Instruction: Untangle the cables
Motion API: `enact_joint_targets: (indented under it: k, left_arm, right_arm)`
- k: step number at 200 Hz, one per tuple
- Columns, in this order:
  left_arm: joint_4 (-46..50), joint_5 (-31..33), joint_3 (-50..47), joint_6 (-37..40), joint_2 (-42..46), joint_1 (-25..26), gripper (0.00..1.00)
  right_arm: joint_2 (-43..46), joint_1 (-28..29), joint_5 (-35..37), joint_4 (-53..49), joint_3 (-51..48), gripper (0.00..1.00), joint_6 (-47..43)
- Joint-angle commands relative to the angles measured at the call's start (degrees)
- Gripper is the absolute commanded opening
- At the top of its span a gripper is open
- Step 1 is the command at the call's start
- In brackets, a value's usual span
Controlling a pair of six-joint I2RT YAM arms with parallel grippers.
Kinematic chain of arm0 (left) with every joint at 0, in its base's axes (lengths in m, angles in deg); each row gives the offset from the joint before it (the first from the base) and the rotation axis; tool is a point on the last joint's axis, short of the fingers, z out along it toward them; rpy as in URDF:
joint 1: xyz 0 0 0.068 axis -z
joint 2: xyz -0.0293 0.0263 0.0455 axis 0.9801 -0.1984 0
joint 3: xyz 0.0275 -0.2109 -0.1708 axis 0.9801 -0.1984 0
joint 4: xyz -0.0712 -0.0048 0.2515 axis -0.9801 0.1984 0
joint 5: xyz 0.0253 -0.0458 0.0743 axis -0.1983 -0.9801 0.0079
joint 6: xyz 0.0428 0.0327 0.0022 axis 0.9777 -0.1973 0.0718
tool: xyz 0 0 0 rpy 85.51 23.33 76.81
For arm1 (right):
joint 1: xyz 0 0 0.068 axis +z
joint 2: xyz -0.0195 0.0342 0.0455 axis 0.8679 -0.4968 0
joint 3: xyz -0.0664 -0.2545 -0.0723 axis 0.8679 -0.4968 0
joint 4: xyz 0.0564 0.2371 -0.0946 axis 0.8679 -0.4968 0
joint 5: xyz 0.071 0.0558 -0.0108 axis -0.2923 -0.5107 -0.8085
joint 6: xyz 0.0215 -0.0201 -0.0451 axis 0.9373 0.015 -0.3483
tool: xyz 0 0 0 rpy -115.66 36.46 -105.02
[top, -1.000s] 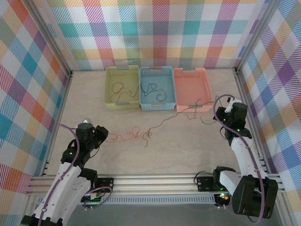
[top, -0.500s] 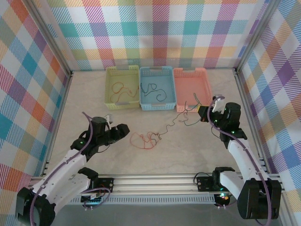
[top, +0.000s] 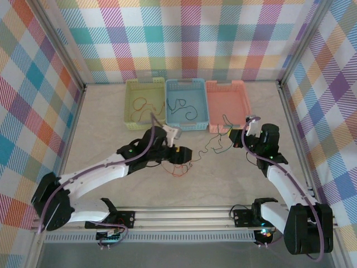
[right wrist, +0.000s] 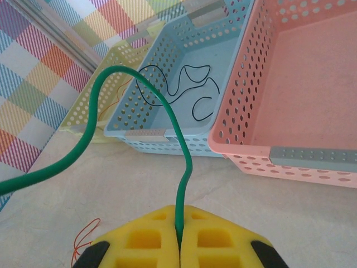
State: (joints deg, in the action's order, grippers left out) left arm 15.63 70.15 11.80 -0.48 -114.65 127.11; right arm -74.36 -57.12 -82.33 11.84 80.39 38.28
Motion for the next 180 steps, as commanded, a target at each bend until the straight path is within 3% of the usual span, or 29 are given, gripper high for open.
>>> enact_joint_targets:
  k: [1,33,69,108,132,162,180]
  left_arm:
    - [-3.73,-1.65,6.08,9.4,-4.19,1.93,0.71]
    - [-2.21,0.03,13.33,15.01,-10.92,2.07,0.71]
    - [-0.73,-6.02,18.44,18.14,-15.94,2.2,0.7]
    - [0.92,-7.21,22.47,18.85,-20.26,2.16,0.64]
    - [1.17,-4.46,23.57,18.28,-21.85,2.09,0.47]
    - [0.64,-3.77,23.14,16.38,-22.48,1.83,0.1]
    - [-1.12,-0.18,19.8,13.79,-20.42,1.27,0.02]
  right_arm:
    - [0.17,0.4,-1.39,2.48,-0.3,0.0,0.0]
    - [-0.29,0.42,-1.39,2.29,-0.39,0.0,-0.09]
    - [-0.35,0.42,-1.37,1.78,-0.35,0.0,-0.25]
    - [-0.42,0.43,-1.43,1.48,-0.39,0.0,-0.35]
    - [0.14,0.52,-1.42,1.29,-0.49,0.0,-0.52]
    - [0.36,0.59,-0.84,0.82,-0.4,0.0,-0.84]
    - [0.84,0.57,0.4,0.15,-0.56,0.0,-1.06]
